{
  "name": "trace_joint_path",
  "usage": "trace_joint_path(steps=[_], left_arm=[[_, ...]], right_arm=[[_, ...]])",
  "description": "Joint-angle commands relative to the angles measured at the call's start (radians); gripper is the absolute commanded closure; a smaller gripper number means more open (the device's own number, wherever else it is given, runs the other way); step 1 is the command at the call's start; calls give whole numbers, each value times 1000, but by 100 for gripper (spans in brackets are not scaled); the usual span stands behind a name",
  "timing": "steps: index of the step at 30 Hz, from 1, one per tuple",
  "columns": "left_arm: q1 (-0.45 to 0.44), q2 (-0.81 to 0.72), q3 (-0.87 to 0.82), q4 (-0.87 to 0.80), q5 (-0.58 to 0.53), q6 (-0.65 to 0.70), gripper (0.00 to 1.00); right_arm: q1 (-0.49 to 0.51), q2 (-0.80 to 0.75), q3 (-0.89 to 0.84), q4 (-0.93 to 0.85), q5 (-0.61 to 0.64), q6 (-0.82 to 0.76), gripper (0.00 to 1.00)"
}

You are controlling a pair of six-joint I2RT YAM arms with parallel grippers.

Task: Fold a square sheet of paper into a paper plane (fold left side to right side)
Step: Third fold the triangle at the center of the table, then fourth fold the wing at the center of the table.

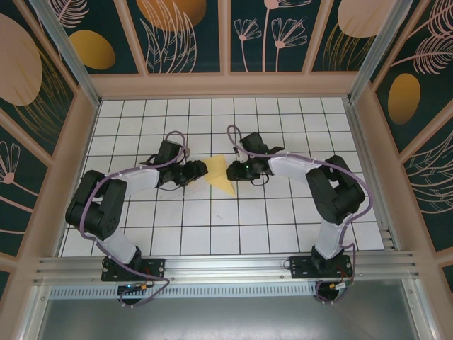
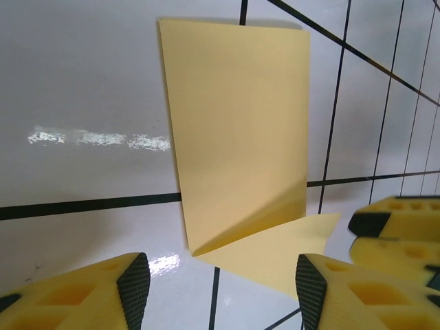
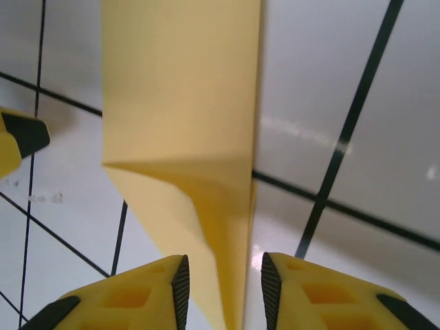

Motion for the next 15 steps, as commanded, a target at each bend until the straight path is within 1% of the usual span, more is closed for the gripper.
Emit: trace_joint_path(steps=[1, 9, 13, 15], left_arm=[[0, -9, -10, 46, 24, -33, 38], [0, 3, -8, 41, 23, -30, 37], [0, 7, -6, 37, 21, -26, 37], [0, 11, -4, 33, 22, -27, 37]], right_arm=[[-20, -1, 25, 42, -75, -66, 60], [-28, 59, 36, 97, -199, -78, 58], [-27, 83, 48, 88, -183, -79, 58], [-28, 100, 61, 72, -176, -83, 60]])
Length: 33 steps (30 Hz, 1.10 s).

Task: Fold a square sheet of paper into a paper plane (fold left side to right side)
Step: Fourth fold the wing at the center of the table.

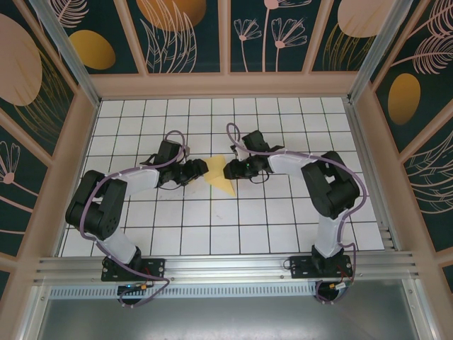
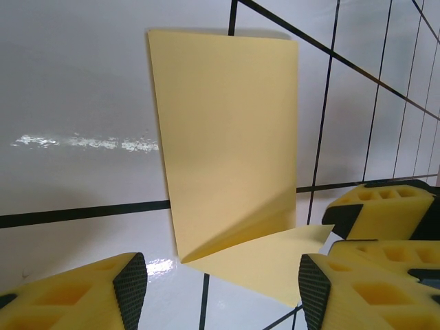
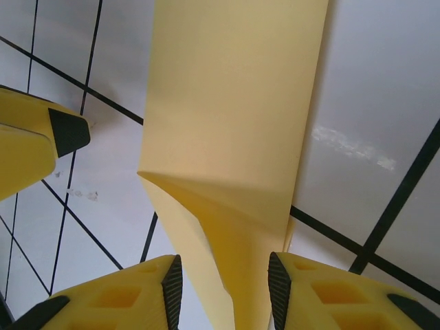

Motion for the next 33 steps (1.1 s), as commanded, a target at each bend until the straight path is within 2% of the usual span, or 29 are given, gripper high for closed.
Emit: trace_joint_path(steps=[1, 9, 11, 22, 33], left_arm=[[0, 12, -1, 4, 18, -9, 37], [-1, 25, 3, -3, 23, -5, 37], [-1, 27, 5, -1, 27, -6, 37], [-25, 40, 34, 3, 40, -12, 39], [-70, 119, 87, 17, 38, -35, 52]], right_arm=[[0, 38, 47, -2, -17, -25, 63], [-7, 50, 60, -13, -16, -28, 91], [-11, 53, 59, -13, -14, -24, 95], [-25, 43, 45, -10, -18, -16, 95], [-27, 41, 34, -7, -18, -15, 96]])
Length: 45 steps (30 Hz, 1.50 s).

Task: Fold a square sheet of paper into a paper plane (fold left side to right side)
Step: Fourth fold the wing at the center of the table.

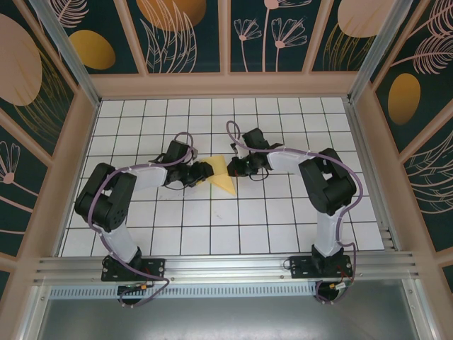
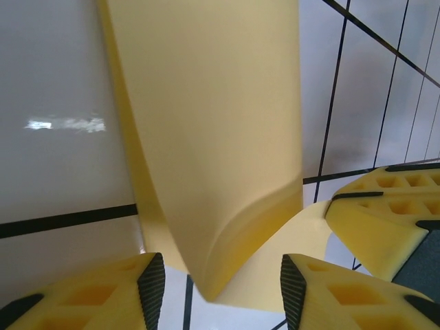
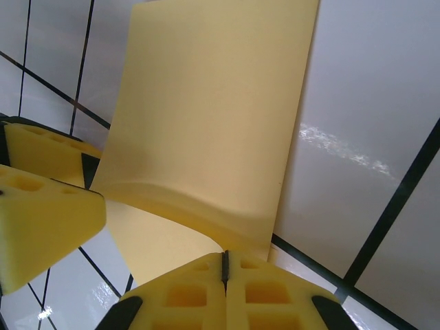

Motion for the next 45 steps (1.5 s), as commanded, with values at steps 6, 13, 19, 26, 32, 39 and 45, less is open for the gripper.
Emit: trace_joint_path(steps=[6, 13, 19, 26, 32, 39, 45], left_arm=[[-27, 29, 43, 27, 5, -32, 64], [-29, 16, 37, 28, -15, -46, 81], [-30, -1, 34, 26, -24, -56, 86], [-30, -15, 31, 36, -18, -74, 87], [-30, -20, 31, 47, -9, -91, 87], [-30, -16, 43, 45, 3, -122, 86], [-30, -16, 54, 31, 6, -123, 86]], right_arm=[[-8, 6, -11, -2, -7, 3, 93], [-8, -68, -42, 6, 94, -6, 75], [18, -191, -119, 30, 260, -30, 61], [200, -276, -217, 65, 504, -72, 48], [327, -233, -211, 79, 643, -53, 46], [385, -157, -165, 59, 741, -68, 42], [388, -140, -154, 59, 764, -73, 42]])
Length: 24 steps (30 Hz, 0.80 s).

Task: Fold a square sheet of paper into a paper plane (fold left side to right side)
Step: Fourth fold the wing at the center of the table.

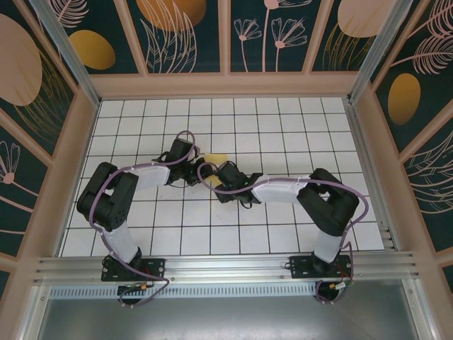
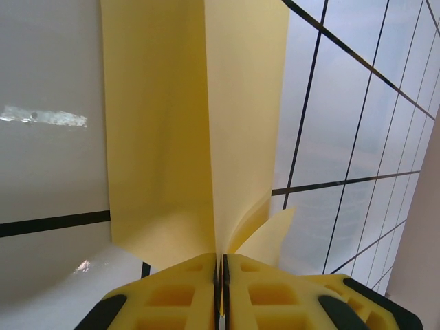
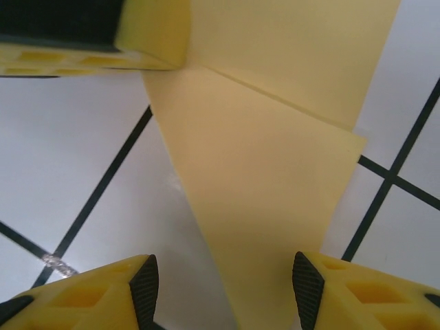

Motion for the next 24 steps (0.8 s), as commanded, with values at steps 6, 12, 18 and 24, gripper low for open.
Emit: trace_joint_path(steps=[6, 12, 18, 24], left_arm=[[-7, -21, 37, 0, 15, -16, 86], [-7, -20, 44, -9, 16, -15, 86], [-7, -18, 51, -19, 16, -9, 86], [-7, -14, 54, -22, 15, -5, 85]], right_arm=[[4, 29, 44, -6, 55, -17, 43], [1, 44, 56, -4, 54, -17, 48], [-6, 50, 59, -5, 51, -9, 53], [-25, 34, 42, 9, 18, 2, 59]])
